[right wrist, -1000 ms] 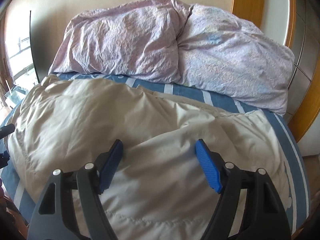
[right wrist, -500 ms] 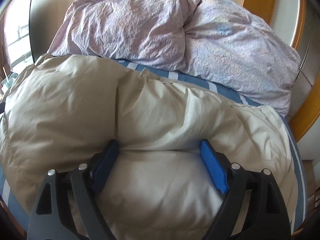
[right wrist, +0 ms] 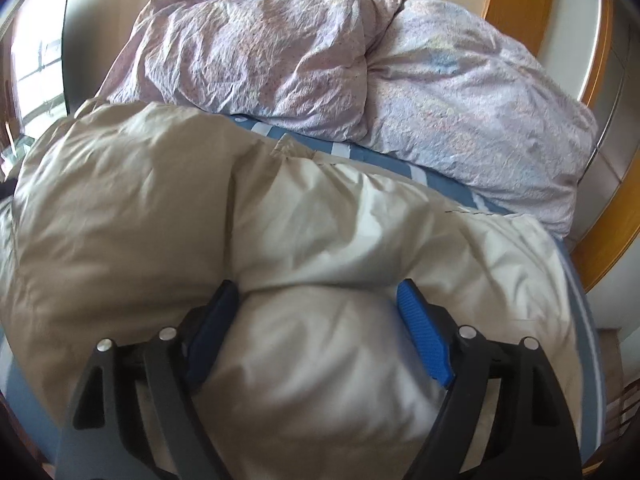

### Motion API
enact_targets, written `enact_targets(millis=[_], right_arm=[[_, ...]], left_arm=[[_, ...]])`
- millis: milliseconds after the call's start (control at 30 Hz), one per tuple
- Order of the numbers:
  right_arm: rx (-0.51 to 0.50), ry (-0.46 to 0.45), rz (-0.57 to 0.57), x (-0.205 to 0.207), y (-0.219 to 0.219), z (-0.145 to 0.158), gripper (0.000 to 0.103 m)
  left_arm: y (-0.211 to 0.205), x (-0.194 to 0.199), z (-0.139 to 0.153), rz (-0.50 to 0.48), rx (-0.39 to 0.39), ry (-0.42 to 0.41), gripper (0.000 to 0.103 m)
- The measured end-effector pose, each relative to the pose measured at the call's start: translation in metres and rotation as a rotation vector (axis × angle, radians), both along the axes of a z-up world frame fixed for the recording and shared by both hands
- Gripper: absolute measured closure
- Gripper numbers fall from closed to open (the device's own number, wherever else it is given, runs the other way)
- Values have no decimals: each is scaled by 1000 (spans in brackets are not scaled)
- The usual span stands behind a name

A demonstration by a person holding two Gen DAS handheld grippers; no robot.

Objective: Fold large clothes

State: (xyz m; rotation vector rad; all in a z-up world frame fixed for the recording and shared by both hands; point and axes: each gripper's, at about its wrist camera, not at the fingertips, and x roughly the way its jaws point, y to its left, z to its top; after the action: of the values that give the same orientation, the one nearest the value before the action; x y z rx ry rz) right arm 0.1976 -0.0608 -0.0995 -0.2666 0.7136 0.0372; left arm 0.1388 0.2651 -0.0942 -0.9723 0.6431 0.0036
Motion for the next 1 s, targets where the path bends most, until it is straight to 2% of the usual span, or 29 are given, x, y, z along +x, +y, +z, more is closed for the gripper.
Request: enact_targets(millis=[67,233,367,667,767,867,1000], right_arm=[[-10,8,0,3,3,-4,19],[-54,2,-4,10,12,-14,17],[-64,2,1,12,12,-18,17],[-103,-14,11,14,17,-23,17],[-110,-13,16,15,17,-23,18],[-103,-10,19,16,16,-23,18],[-74,-6,43,16,5,-17,18]], left_arm=[[-1,0,3,10,7,-7,29],[-9,-4,29,8,63,-94,55],[-20,-4,50,-18,107,-167,65],[-60,-4,91,-101,211,-308,73],[-83,-4,110,-169,243,-380,74],[-118,-7,132,-276,275,-484,74],[-161,-9,148,-365,332,-558,74]])
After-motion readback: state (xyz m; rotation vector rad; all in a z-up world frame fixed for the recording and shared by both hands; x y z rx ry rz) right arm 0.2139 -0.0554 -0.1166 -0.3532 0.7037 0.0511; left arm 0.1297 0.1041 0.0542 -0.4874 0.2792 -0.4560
